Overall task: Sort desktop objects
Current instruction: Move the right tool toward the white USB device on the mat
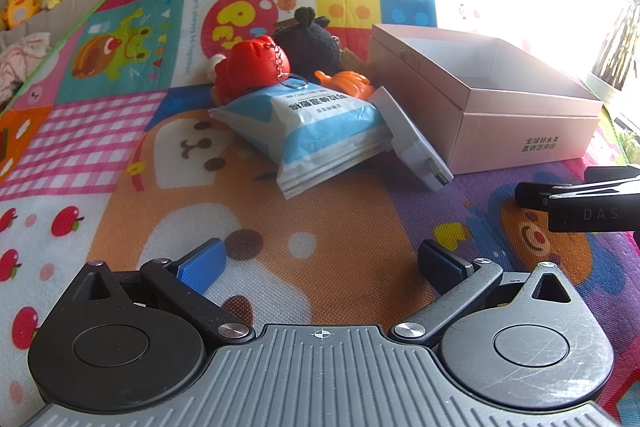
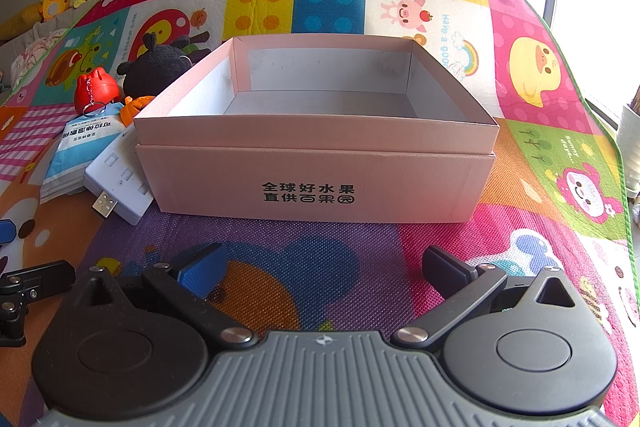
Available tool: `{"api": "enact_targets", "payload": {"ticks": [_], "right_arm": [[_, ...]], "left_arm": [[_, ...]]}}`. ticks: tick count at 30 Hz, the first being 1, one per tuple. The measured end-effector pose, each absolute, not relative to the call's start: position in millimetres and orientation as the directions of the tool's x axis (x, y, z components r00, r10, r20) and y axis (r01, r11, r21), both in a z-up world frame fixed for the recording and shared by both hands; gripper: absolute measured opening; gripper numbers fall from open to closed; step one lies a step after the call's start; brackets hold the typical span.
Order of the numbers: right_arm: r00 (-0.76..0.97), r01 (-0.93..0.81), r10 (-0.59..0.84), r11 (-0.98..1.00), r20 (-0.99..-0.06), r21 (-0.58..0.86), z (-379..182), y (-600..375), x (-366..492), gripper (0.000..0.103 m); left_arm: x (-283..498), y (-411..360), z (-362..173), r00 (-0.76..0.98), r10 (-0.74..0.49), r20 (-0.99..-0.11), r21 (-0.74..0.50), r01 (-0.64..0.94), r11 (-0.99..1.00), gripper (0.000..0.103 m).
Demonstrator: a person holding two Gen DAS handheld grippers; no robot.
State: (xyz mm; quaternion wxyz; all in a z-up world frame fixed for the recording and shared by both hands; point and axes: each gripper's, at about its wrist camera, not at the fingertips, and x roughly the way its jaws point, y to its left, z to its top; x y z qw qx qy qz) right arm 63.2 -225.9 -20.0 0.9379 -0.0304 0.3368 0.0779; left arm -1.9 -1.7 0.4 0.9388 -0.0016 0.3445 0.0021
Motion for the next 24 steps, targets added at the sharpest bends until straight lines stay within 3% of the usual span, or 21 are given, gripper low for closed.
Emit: {"api": "enact_targets", "payload": {"ticks": [24], "right_arm": [[0.761, -0.166, 0.126, 0.986, -0.637, -0.004, -20.2, -225.5, 62.8, 0.103]], "left_arm": [[1.5, 1.7, 2.0, 0.741, -0.007, -0.671, 0.001, 0.010, 1.000, 0.103]]}}
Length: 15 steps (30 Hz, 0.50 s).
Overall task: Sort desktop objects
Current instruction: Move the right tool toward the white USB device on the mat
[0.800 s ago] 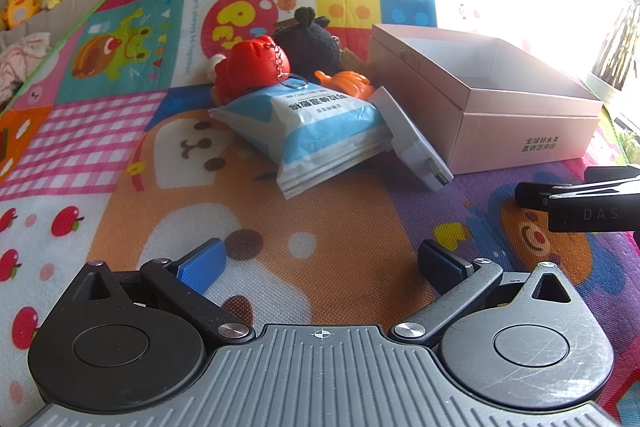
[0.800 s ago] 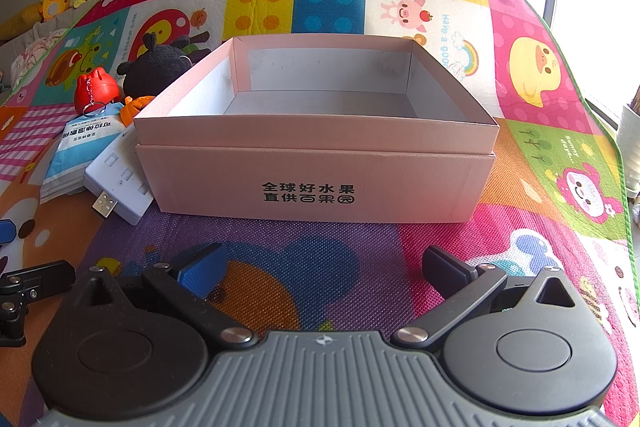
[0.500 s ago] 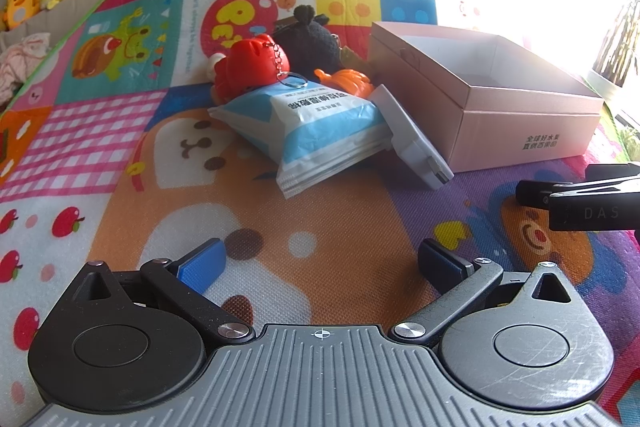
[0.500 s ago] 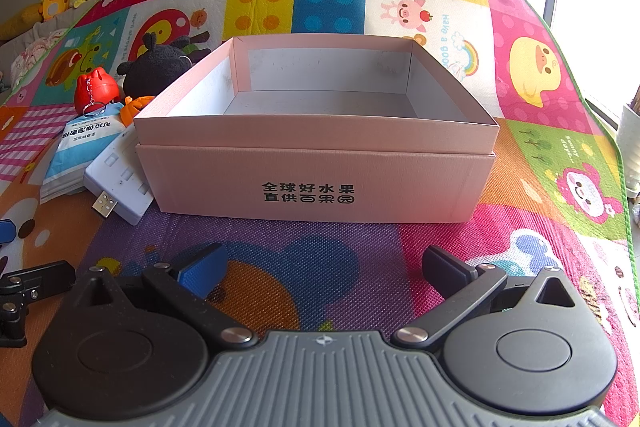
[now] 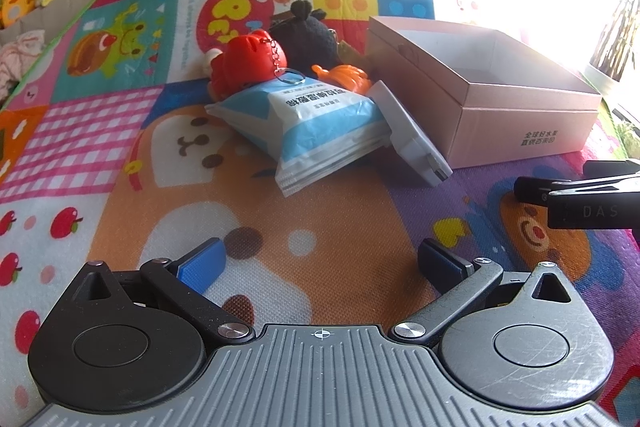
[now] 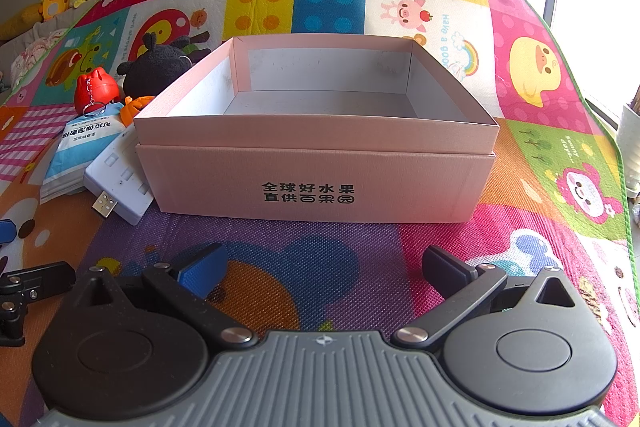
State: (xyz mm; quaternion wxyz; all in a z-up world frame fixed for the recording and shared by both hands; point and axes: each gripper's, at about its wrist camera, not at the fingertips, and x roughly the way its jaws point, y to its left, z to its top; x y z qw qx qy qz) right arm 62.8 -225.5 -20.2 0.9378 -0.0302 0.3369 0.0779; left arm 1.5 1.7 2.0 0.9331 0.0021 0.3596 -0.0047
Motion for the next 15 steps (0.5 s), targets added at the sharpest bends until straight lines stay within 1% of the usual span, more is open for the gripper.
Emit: {"api": "enact_targets", "payload": {"ticks": [4, 6, 11, 15], "right_arm": [[0.761, -0.166, 0.125, 0.986, -0.637, -0.006, -20.1, -225.7, 62.8, 0.103], [0.761, -0.166, 0.127, 0.986, -0.637, -0.002, -19.9, -226.5, 63.1, 0.103], [0.761, -0.166, 0.127, 0.986, -0.637, -0.002, -19.3, -227.4, 63.3, 0.103], [0.760, -0.166, 0.127, 0.986, -0.637, -0.002, -19.9, -227.0, 63.6, 0.103]], "left_arm": [[4.0, 2.8, 6.1, 0.734, -0.020, -0.679, -0.002, 0.025, 1.000, 0.103], [9.0, 2.3, 9.8, 0.747, -0.023, -0.665, -0.002, 0.029, 1.000, 0.103], [25.9, -9.8, 25.1, 0.799, -0.012, -0.601, 0.050, 0.053, 0.997, 0.103], [50.2, -20.0, 24.2, 0.799, 0.022, -0.601, 0.118, 0.062, 0.991, 0.103]]}}
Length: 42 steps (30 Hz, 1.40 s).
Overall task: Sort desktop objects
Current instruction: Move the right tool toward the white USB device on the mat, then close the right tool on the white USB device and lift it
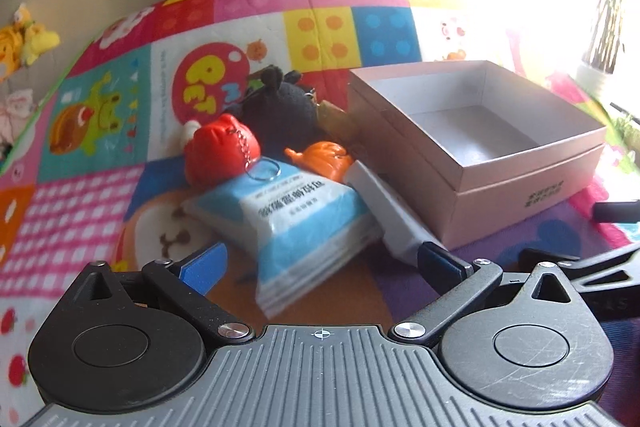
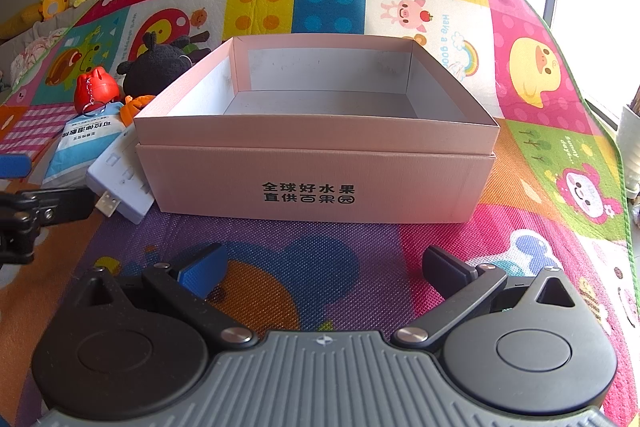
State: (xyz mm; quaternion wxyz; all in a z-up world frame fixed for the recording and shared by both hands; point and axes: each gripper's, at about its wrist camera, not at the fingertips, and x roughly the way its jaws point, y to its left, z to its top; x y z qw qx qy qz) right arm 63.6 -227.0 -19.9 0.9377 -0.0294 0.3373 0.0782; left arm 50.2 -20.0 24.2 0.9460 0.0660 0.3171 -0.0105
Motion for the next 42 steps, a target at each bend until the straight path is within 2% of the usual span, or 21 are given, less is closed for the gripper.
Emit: {"api": "enact_targets", "payload": {"ticks": [6, 10, 12, 15, 19, 26, 31, 33, 35, 36, 38, 40, 42], "right_arm": [[0.734, -0.185, 0.144, 0.983, -0.663, 0.009, -16.2, -230.4, 64.6, 0.103], [0.709, -0.143, 0.104, 0.990, -0.698, 0.001, -13.4, -221.3, 69.7, 0.103], [0.706, -0.122, 0.087, 0.993, -0.703, 0.001, -13.4, -217.8, 70.6, 0.103], [0.701, -0.136, 0.095, 0.991, -0.707, -0.002, -11.8, -217.4, 72.1, 0.103], [0.685, -0.234, 0.172, 0.972, -0.708, 0.009, -8.4, -207.2, 88.7, 0.103], [0.709, -0.251, 0.170, 0.968, -0.685, -0.019, -4.1, -178.8, 127.4, 0.103], [0.736, -0.316, 0.264, 0.948, -0.624, 0.030, 11.0, -171.3, 108.7, 0.103], [0.756, -0.373, 0.298, 0.928, -0.582, -0.008, 16.1, -162.4, 89.0, 0.103], [0.797, -0.399, 0.308, 0.914, -0.521, -0.070, 23.8, -156.7, 75.0, 0.095], [0.814, -0.392, 0.304, 0.916, -0.495, -0.083, 28.5, -157.5, 74.2, 0.095], [0.811, -0.377, 0.299, 0.924, -0.503, -0.060, 35.1, -161.1, 87.4, 0.095], [0.766, -0.369, 0.328, 0.929, -0.553, 0.039, 37.2, -168.6, 106.7, 0.095], [0.752, -0.354, 0.354, 0.929, -0.556, 0.113, 36.7, -173.3, 113.5, 0.095]], "left_arm": [[70.3, 14.8, 24.6, 0.796, 0.147, -0.588, 0.160, -0.063, 0.985, 0.103], [82.8, 51.8, 31.3, 0.781, 0.326, -0.532, 0.219, -0.245, 0.944, 0.103], [85.4, 70.0, 34.3, 0.762, 0.373, -0.529, 0.215, -0.305, 0.928, 0.103], [77.4, 83.8, 38.9, 0.773, 0.314, -0.552, 0.134, -0.290, 0.948, 0.103], [59.4, 76.2, 37.4, 0.793, 0.249, -0.556, 0.100, -0.234, 0.967, 0.103], [29.7, 75.3, 33.6, 0.824, 0.125, -0.553, -0.015, -0.160, 0.987, 0.103], [19.5, 81.5, 24.3, 0.814, 0.058, -0.578, -0.123, -0.157, 0.980, 0.103], [20.4, 84.9, 20.1, 0.804, 0.028, -0.594, -0.162, -0.153, 0.975, 0.103], [21.4, 89.1, 15.9, 0.786, -0.008, -0.618, -0.205, -0.152, 0.967, 0.103], [21.5, 90.7, 13.9, 0.777, -0.022, -0.629, -0.226, -0.156, 0.962, 0.103], [19.6, 91.3, 12.4, 0.782, -0.017, -0.623, -0.235, -0.166, 0.958, 0.103], [18.4, 89.7, 11.6, 0.786, -0.004, -0.619, -0.230, -0.176, 0.957, 0.103], [17.3, 86.8, 10.4, 0.783, -0.003, -0.621, -0.216, -0.167, 0.962, 0.103]]}}
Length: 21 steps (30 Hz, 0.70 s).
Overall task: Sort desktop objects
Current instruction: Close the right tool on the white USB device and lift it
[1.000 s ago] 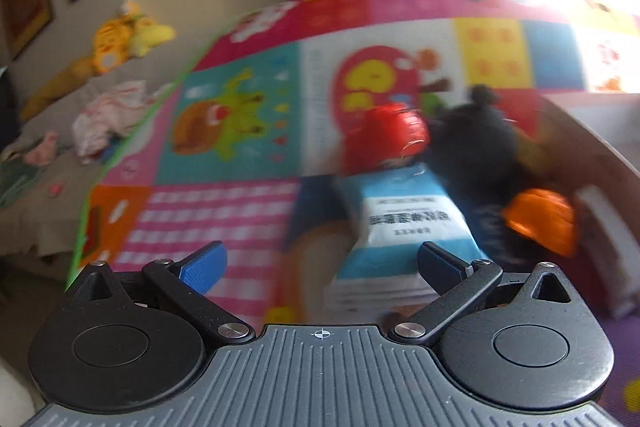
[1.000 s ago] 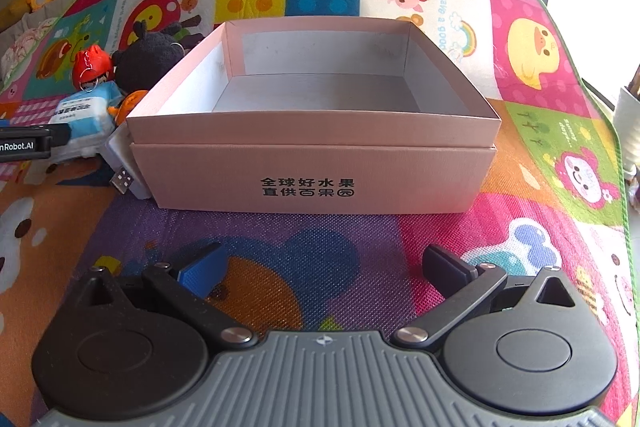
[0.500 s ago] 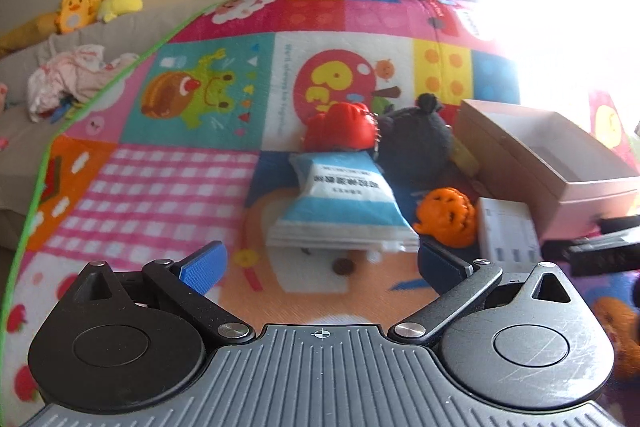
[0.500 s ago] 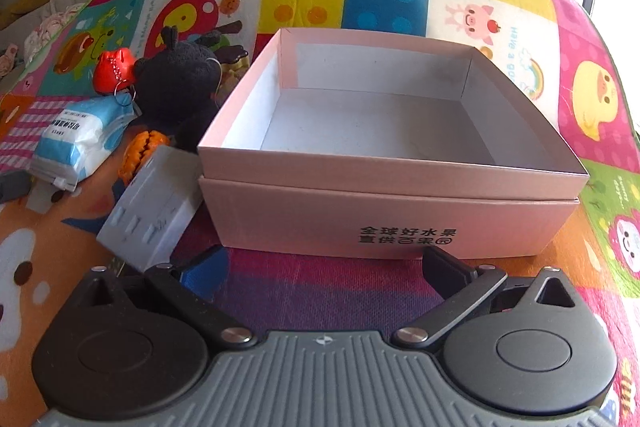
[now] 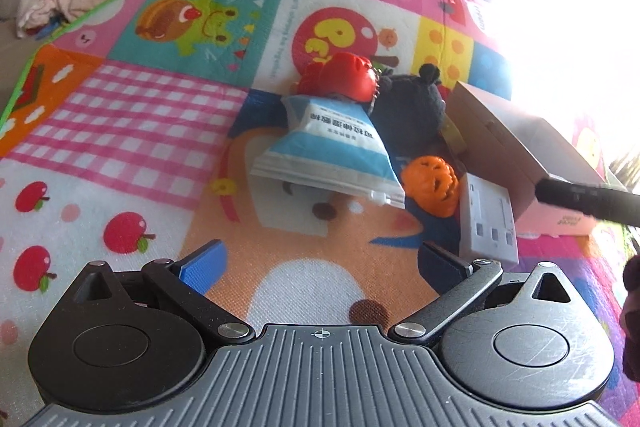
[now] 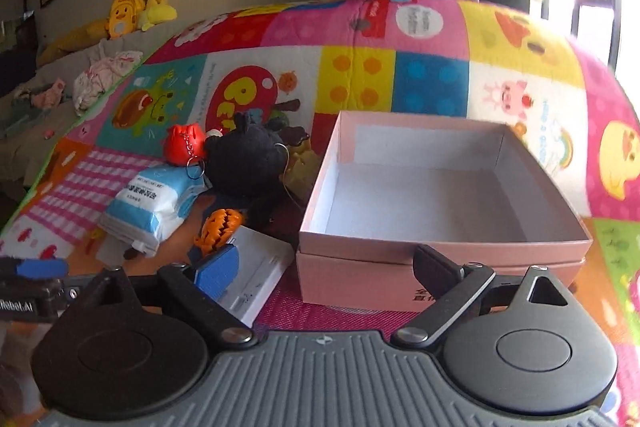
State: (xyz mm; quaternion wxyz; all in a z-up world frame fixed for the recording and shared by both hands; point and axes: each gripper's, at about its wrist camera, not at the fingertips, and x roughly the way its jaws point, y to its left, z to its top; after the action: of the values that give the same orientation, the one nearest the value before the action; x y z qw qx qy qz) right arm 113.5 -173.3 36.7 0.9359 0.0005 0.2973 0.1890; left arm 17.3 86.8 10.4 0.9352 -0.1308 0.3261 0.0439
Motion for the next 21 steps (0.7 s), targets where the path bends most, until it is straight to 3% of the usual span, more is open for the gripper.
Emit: {"api": "enact_targets", "payload": {"ticks": [5, 12, 17, 21], "right_arm": [[0.832, -0.358, 0.310, 0.934, -0.460, -0.018, 39.4, -156.9, 104.0, 0.095], [0.713, -0.433, 0.448, 0.886, -0.538, 0.164, 37.6, -135.1, 143.4, 0.098], [0.660, -0.505, 0.549, 0.830, -0.513, 0.238, 36.7, -121.2, 142.1, 0.101], [0.784, -0.450, 0.428, 0.891, -0.449, 0.062, 46.8, -126.1, 101.2, 0.100]], "left_arm": [[16.1, 72.5, 9.3, 0.779, 0.004, -0.627, -0.144, -0.121, 0.982, 0.103], [16.0, 70.6, 7.9, 0.779, 0.001, -0.627, -0.142, -0.116, 0.983, 0.103], [15.6, 70.9, 7.7, 0.780, -0.003, -0.625, -0.149, -0.115, 0.982, 0.103], [13.1, 76.0, 8.5, 0.788, 0.029, -0.615, -0.173, -0.171, 0.970, 0.103]]}}
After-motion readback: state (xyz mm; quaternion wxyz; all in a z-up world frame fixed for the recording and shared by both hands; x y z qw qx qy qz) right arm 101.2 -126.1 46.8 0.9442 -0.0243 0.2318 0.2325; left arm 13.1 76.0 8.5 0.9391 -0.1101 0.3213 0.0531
